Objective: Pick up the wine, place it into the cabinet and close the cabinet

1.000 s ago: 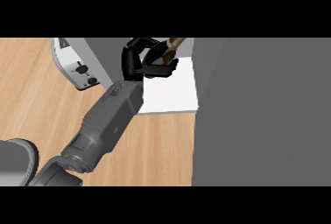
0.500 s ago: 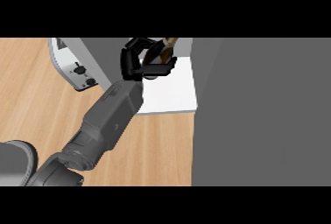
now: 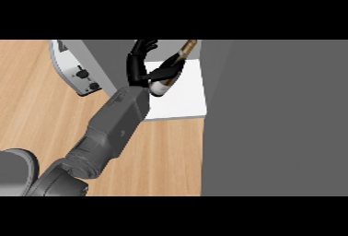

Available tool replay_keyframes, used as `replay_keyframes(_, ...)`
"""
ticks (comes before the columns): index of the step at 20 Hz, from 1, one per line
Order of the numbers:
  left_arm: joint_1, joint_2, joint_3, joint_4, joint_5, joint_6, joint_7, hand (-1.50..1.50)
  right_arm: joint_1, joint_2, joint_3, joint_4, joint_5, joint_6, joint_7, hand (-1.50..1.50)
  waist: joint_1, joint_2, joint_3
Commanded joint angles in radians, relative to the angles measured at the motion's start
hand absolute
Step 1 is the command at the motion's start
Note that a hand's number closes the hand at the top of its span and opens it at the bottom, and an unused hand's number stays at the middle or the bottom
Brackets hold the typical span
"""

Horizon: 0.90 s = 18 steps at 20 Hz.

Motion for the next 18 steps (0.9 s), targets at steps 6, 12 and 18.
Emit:
replay_keyframes(6, 0.027, 0.014, -0.011, 0.055, -0.040, 0.028, -0.024, -1.50, -0.027, -0.001, -0.015, -0.013, -0.029, -0.010, 0.016, -1.50, 0.004, 0.008, -0.003)
replay_keyframes(12, 0.033, 0.025, -0.012, 0.074, -0.054, 0.039, -0.016, -1.50, 0.013, -0.014, -0.022, -0.052, -0.052, 0.009, 0.028, -1.50, -0.015, 0.012, -0.003)
replay_keyframes(18, 0.063, 0.014, 0.012, 0.044, -0.041, 0.036, -0.076, -1.50, 0.035, 0.020, 0.043, -0.032, 0.006, 0.012, -0.018, -1.50, -0.002, 0.009, -0.004)
